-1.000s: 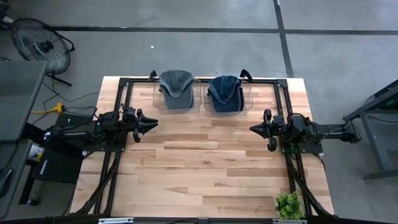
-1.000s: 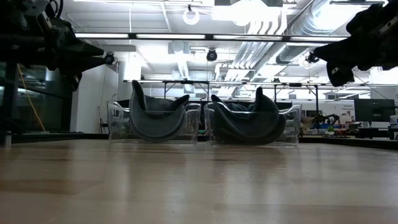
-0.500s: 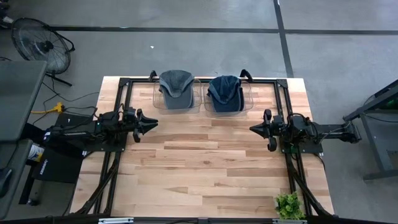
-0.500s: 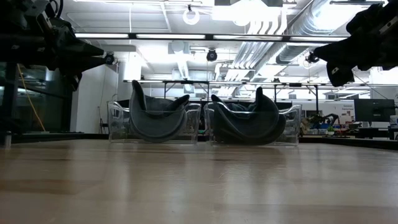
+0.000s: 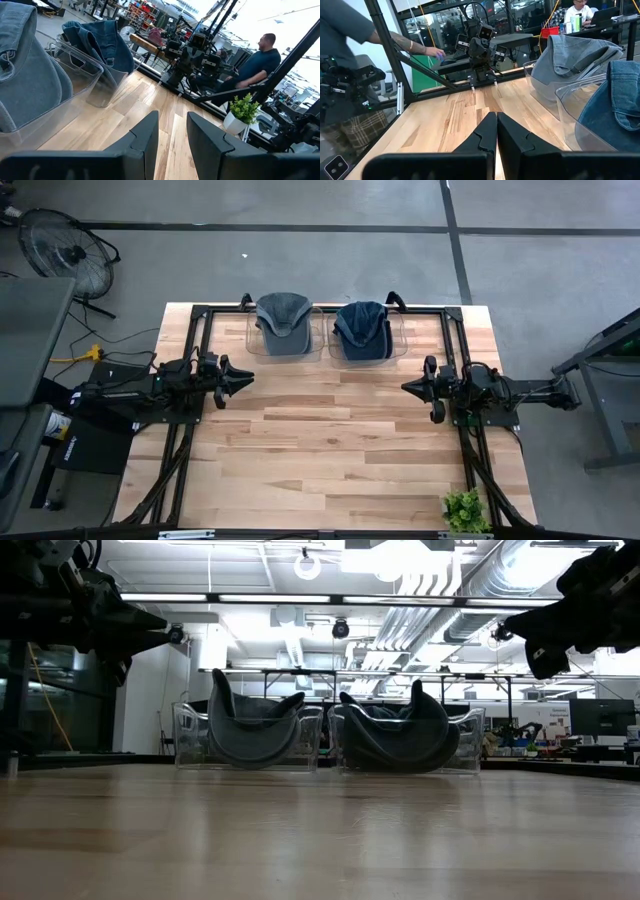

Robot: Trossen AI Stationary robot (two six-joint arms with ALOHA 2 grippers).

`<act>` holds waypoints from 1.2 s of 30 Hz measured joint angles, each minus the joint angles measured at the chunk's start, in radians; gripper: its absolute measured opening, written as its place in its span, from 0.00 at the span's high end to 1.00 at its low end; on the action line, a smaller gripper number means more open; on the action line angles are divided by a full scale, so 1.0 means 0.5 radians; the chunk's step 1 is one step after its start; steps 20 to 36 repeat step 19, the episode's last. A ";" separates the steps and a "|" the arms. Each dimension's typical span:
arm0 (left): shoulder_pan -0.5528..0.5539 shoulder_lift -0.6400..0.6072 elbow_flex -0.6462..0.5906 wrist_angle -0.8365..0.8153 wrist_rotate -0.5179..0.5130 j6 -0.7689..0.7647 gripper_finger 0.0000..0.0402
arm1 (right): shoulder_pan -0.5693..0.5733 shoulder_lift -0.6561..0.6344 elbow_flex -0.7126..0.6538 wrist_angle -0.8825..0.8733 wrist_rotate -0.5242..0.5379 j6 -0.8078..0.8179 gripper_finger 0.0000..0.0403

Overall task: Pick & Place hat
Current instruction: Return to Home Position

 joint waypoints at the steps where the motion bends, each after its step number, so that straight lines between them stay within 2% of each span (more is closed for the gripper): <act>1: 0.000 0.000 0.000 0.000 0.000 0.000 0.75 | 0.000 0.000 0.000 0.000 0.000 0.000 0.98; 36: 0.001 0.000 0.000 0.000 -0.001 0.000 0.75 | 0.000 0.001 0.000 0.000 0.000 0.000 0.98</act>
